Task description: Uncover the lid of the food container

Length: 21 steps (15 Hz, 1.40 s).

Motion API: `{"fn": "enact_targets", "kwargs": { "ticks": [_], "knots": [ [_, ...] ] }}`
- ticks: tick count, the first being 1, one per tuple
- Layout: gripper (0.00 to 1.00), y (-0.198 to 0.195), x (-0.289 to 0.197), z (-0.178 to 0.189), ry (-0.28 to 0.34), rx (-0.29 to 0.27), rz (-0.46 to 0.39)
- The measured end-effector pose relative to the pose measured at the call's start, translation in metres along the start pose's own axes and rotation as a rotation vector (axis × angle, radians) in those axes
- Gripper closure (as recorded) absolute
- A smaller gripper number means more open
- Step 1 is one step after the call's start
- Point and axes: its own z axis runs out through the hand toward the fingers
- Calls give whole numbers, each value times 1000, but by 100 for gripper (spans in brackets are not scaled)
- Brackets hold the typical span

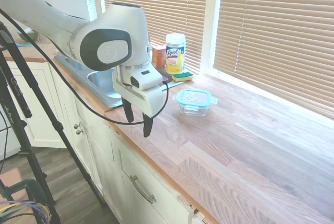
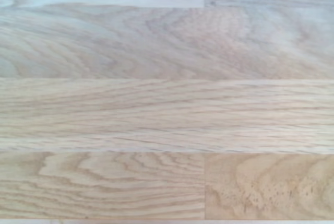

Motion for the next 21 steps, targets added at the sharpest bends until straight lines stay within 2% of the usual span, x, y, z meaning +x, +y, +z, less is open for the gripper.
{"fn": "enact_targets", "kwargs": {
  "ticks": [3,6,11,17,19,21],
  "knots": [
    [0,0,0,0,-11,11,7],
    [0,1,12,3,-34,63,92],
    [0,-16,44,9,-82,241,272],
    [0,-48,101,0,-158,465,418],
    [0,-58,126,13,-188,508,453],
    [0,-62,151,34,-217,527,487]
  ]
}}
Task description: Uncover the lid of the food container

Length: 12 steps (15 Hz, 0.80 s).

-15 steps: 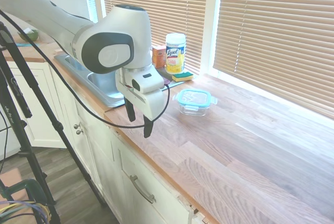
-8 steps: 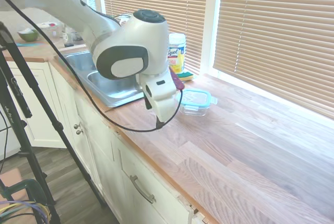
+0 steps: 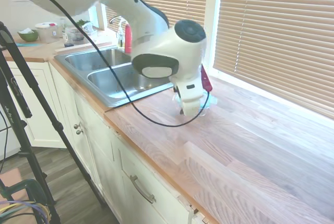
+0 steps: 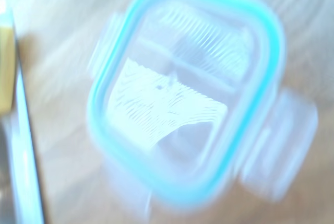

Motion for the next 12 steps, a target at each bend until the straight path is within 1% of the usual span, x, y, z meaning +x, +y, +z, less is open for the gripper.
{"fn": "enact_targets", "kwargs": {
  "ticks": [3,7,10,12],
  "knots": [
    [0,-8,26,10,-26,33,33],
    [0,-11,35,7,-100,110,53],
    [0,-2,44,6,-149,161,33],
    [0,9,45,11,-185,180,19]
  ]
}}
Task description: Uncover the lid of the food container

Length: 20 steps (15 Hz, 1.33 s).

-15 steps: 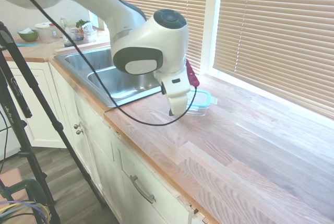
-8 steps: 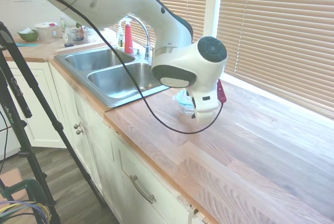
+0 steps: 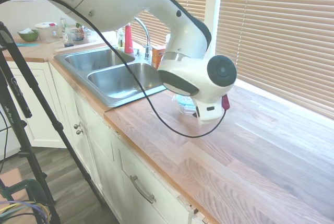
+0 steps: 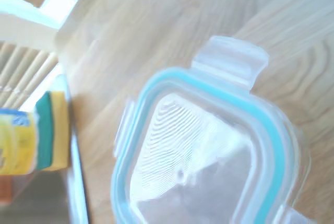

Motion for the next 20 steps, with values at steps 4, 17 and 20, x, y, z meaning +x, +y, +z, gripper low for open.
{"fn": "enact_targets", "kwargs": {
  "ticks": [4,17,20],
  "knots": [
    [0,28,10,1,-60,19,5],
    [100,24,7,5,-102,51,15],
    [100,26,10,14,-105,40,21]
  ]
}}
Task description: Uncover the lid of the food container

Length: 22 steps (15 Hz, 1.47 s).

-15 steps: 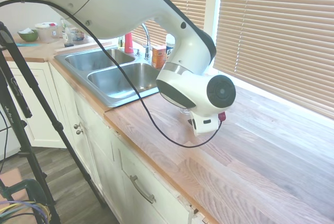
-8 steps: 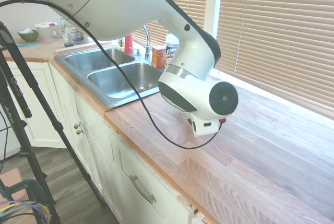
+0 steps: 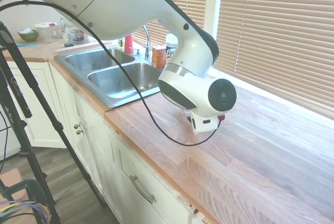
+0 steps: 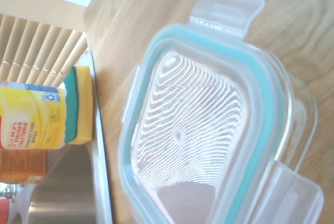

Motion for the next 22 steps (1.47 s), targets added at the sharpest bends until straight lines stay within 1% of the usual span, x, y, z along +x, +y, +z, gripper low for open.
{"fn": "enact_targets", "kwargs": {
  "ticks": [3,9,20,22],
  "knots": [
    [100,3,4,4,1,-6,6],
    [100,1,7,2,12,-2,6],
    [100,-9,5,-4,25,18,-6],
    [100,-14,0,-6,34,23,-21]
  ]
}}
